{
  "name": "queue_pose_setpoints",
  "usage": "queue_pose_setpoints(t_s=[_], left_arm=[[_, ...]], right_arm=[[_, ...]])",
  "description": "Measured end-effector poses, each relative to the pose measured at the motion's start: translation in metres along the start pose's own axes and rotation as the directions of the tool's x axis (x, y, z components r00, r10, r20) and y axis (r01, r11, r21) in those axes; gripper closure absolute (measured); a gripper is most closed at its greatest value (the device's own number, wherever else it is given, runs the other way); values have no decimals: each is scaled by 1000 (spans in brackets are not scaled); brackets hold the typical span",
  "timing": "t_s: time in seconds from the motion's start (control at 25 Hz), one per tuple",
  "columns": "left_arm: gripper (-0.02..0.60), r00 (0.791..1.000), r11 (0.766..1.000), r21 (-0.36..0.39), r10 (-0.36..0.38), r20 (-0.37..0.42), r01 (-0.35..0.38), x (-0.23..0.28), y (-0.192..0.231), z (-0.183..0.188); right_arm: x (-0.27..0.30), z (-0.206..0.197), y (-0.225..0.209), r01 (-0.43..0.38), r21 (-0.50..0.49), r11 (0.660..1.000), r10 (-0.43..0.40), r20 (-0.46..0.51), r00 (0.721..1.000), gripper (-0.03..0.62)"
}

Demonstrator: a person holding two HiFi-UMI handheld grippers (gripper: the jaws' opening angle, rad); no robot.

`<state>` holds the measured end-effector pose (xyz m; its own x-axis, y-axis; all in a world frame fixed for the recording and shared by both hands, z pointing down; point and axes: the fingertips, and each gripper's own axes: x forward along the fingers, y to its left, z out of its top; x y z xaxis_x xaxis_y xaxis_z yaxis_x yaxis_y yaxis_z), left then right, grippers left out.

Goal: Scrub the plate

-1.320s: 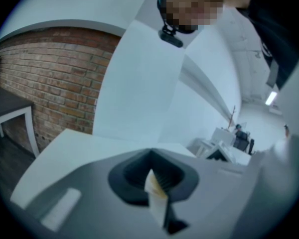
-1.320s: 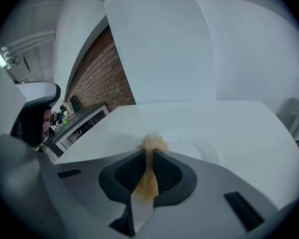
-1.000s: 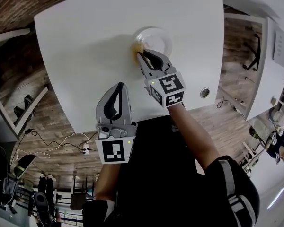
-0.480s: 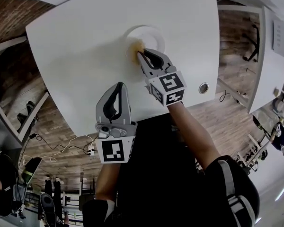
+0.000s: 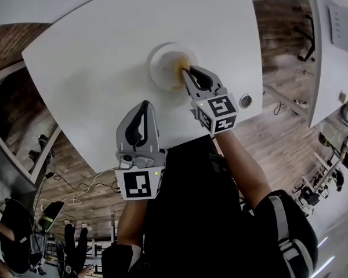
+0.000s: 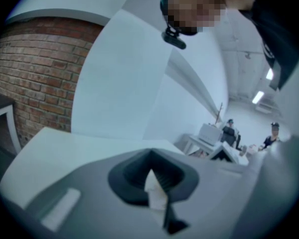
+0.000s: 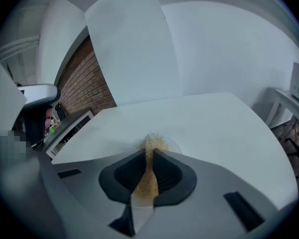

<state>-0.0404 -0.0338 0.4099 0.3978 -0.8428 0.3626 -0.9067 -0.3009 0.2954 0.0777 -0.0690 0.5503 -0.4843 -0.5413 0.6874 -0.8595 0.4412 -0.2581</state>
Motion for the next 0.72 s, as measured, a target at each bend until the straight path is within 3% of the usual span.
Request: queue_pose_setpoints(t_s=[0.36, 0.72], left_arm=[[581, 1000, 999, 17, -27, -5, 27, 7, -17, -3], [581, 1000, 1000, 1, 14, 0, -14, -1, -6, -2]], right_arm=[[-24, -3, -37, 73, 29, 997, -73, 19, 997, 553], [2, -1, -6, 6, -9, 1000, -6, -2, 1000, 553]])
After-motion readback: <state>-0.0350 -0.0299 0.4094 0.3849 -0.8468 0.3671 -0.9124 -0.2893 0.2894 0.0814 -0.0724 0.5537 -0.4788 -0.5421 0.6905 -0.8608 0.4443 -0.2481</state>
